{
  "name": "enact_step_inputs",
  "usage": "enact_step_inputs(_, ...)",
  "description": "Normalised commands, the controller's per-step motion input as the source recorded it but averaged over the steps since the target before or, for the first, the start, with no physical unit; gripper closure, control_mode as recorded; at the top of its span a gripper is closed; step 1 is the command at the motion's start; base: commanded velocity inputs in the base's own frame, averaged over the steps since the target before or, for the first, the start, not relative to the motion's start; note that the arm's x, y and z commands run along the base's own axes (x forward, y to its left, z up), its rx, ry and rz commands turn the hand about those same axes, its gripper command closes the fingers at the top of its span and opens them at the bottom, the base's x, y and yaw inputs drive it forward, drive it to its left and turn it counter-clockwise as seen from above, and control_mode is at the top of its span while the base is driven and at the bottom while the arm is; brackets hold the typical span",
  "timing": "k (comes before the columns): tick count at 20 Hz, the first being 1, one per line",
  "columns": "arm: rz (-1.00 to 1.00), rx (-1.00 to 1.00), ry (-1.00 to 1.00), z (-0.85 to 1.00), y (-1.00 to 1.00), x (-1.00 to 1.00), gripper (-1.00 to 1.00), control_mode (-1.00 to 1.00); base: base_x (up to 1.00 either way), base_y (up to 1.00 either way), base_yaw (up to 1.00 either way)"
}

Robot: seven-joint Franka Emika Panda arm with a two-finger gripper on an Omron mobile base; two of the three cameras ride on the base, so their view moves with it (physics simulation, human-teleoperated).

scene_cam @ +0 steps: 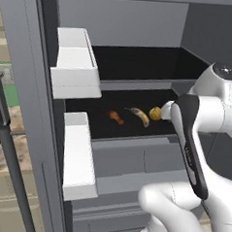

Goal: Open the fridge, remove the banana, squash, and chicken drumstick, and place them on any counter.

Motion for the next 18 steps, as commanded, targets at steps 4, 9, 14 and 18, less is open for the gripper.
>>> enact_step_inputs(4,0.0,0.03,-0.02,-0.53,0.1,0.14,-1.0,-1.0,0.0,0.0,0.0)
enact_step_inputs(9,0.0,0.0,-0.07,-0.22,0.18,0.18,-1.0,-1.0,0.0,0.0,0.0)
enact_step_inputs(14,0.0,0.0,-0.03,-0.14,0.17,0.28,-1.0,-1.0,0.0,0.0,0.0)
enact_step_inputs(18,0.0,0.0,0.0,-0.09,0.03,0.33,-1.0,-1.0,0.0,0.0,0.0)
